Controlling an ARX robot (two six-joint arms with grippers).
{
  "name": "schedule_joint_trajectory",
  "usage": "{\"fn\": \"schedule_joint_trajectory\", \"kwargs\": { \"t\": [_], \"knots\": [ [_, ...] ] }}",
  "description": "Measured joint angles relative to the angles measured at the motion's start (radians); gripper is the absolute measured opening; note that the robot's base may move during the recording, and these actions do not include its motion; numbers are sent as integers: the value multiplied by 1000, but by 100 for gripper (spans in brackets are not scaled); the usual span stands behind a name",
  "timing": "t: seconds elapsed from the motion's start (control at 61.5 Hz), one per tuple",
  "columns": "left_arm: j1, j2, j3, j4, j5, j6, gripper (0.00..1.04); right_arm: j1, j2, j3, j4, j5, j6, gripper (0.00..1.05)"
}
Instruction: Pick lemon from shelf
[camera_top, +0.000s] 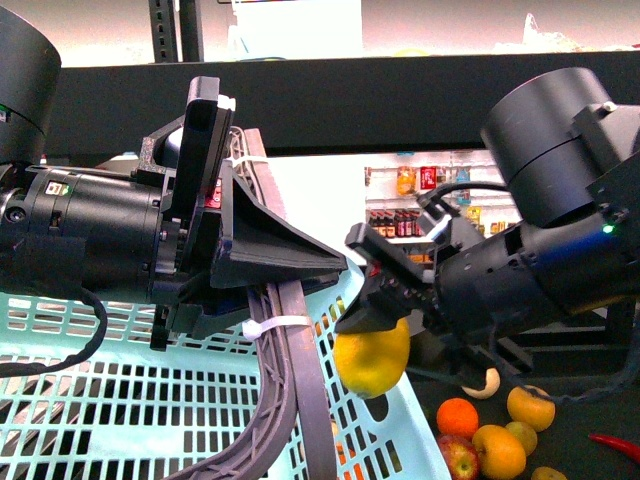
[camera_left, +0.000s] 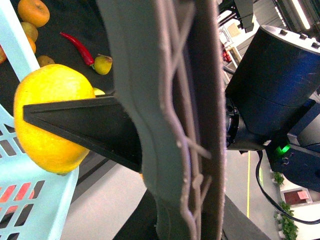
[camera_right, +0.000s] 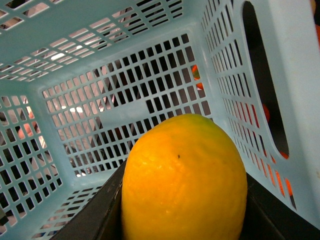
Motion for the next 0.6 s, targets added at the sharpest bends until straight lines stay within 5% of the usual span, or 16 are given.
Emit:
{"fn": "schedule_joint_trajectory", "kwargs": {
  "t": [0.065,0.325,0.601],
  "knots": [
    [0,0,0,0,-1,-3,10,10,10,6,8,14,-14,49],
    [6,0,0,0,3,-13,10,16,22,8,93,23,-50,84],
    [-3,-2,13,3,13,-43,10,-56,3,-16,176,-31,-135,99]
  ]
}}
